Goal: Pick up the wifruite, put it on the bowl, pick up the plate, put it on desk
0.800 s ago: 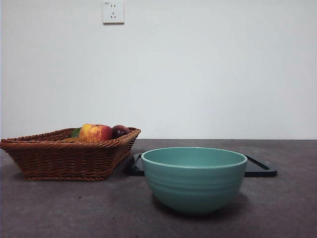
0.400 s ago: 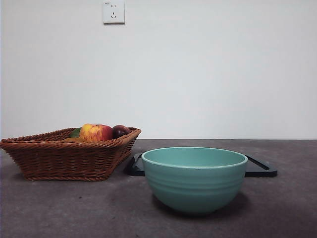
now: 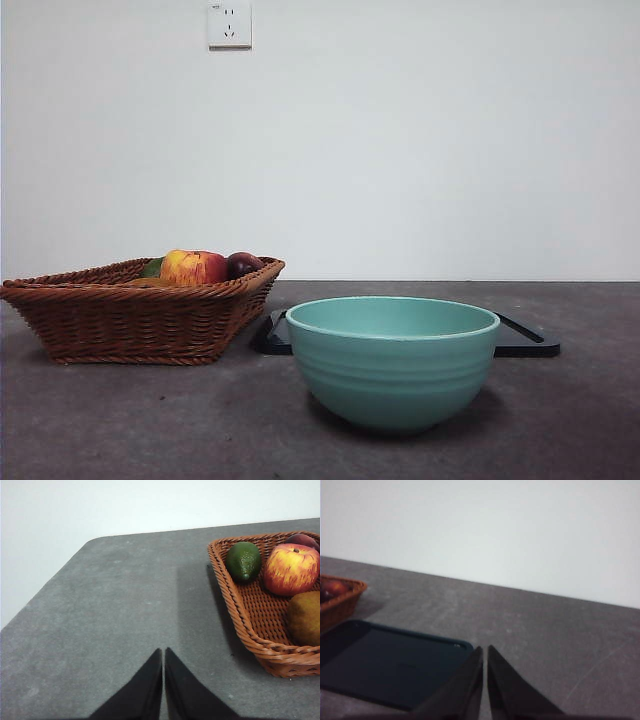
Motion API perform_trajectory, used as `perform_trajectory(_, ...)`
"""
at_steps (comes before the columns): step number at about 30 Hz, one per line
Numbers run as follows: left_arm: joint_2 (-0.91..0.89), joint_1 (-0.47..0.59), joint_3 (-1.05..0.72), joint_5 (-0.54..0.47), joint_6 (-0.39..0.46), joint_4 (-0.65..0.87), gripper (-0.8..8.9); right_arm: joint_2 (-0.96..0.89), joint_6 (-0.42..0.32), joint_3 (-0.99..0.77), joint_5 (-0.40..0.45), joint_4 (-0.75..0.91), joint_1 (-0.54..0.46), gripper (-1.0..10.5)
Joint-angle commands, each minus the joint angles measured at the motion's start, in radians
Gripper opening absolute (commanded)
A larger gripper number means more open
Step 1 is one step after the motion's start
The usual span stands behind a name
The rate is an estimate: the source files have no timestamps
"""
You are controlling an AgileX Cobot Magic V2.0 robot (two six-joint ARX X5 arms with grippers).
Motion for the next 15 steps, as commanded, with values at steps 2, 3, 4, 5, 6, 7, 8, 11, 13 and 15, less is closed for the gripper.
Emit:
perform_trajectory(2,-0.002,0.002,-0.021,-0.003,-0.003,-0.006,0.07,-0.023,0.002,-0.033,0.014,0.012,0.005,0.1)
perform_trajectory(3,-0.002,0.002,-0.021,-0.003,-0.003,-0.006,0.07,-0.026,0.003,-0.040,0.014,0.012,0.005,0.1)
perform_trajectory(4,-0.002,0.002,-0.021,-0.003,-0.003,-0.006,0.07,-0.030,0.003,-0.047,0.014,0.011,0.005,0.1)
perform_trajectory(5,-0.002,0.002,-0.021,-0.003,-0.003,-0.006,0.07,-0.032,0.003,-0.051,0.014,0.011,0.005,0.1)
perform_trajectory(6,-0.002,0.002,-0.021,-0.003,-0.003,-0.006,0.07,-0.032,0.003,-0.056,0.014,0.011,0.005,0.1)
perform_trajectory(7,-0.002,0.002,-0.021,-0.003,-0.003,-0.006,0.07,-0.035,0.004,-0.062,0.014,0.010,0.005,0.1)
perform_trajectory(8,-0.002,0.002,-0.021,-0.003,-0.003,-0.006,0.07,-0.038,0.004,-0.067,0.014,0.008,0.005,0.1)
perform_trajectory(11,-0.002,0.002,-0.021,-0.003,-0.003,-0.006,0.07,-0.050,0.018,-0.087,0.014,0.004,0.005,0.1)
perform_trajectory(13,-0.002,0.002,-0.021,-0.003,-0.003,-0.006,0.07,-0.064,0.031,-0.101,0.013,-0.010,0.005,0.1)
perform_trajectory(15,-0.002,0.002,-0.021,-0.003,-0.003,-0.006,0.07,-0.063,0.036,-0.101,0.014,-0.031,0.005,0.1)
